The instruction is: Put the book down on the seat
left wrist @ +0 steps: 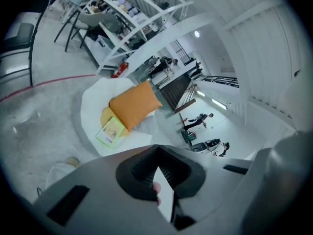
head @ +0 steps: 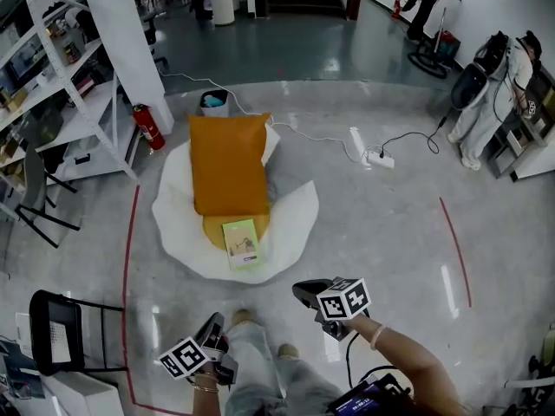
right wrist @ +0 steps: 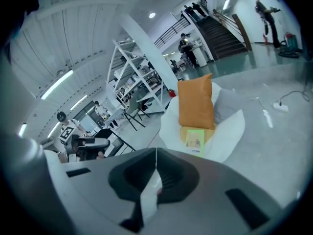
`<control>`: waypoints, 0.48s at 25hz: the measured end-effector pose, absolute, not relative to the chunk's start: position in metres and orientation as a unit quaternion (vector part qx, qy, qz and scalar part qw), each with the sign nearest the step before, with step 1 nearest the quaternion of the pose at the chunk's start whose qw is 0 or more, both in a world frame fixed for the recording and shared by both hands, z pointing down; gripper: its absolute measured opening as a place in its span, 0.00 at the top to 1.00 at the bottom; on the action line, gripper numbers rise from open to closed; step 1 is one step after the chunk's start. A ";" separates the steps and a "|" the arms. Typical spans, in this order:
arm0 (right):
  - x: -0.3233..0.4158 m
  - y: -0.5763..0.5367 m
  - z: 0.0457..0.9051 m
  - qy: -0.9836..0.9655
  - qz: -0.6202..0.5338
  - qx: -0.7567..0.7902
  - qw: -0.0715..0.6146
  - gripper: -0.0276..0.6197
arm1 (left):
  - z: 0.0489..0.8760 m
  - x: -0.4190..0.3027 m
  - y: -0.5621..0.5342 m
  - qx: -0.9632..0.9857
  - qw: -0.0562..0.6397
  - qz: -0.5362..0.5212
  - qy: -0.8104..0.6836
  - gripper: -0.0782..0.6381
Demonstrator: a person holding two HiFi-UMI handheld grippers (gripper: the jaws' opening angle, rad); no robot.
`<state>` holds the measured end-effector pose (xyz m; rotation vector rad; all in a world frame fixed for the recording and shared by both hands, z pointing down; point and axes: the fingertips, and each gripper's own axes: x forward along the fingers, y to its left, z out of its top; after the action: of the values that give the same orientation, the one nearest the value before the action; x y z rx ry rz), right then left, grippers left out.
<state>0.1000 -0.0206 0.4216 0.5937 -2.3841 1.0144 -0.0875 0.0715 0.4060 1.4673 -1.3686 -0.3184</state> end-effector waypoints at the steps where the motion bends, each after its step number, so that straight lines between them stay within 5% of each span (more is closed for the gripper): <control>1: 0.104 -0.018 0.415 -0.873 0.366 0.214 0.240 0.93 | 0.397 -0.084 0.074 0.619 0.522 -0.137 -0.571 0.89; 12: 0.135 0.003 0.363 -0.881 0.379 0.218 0.182 0.93 | 0.323 -0.050 0.098 0.680 0.485 -0.131 -0.533 0.89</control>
<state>0.1347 0.0025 0.3628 0.6157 -2.4852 1.0690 -0.0497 0.0976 0.3229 1.6566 -1.2987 -0.3200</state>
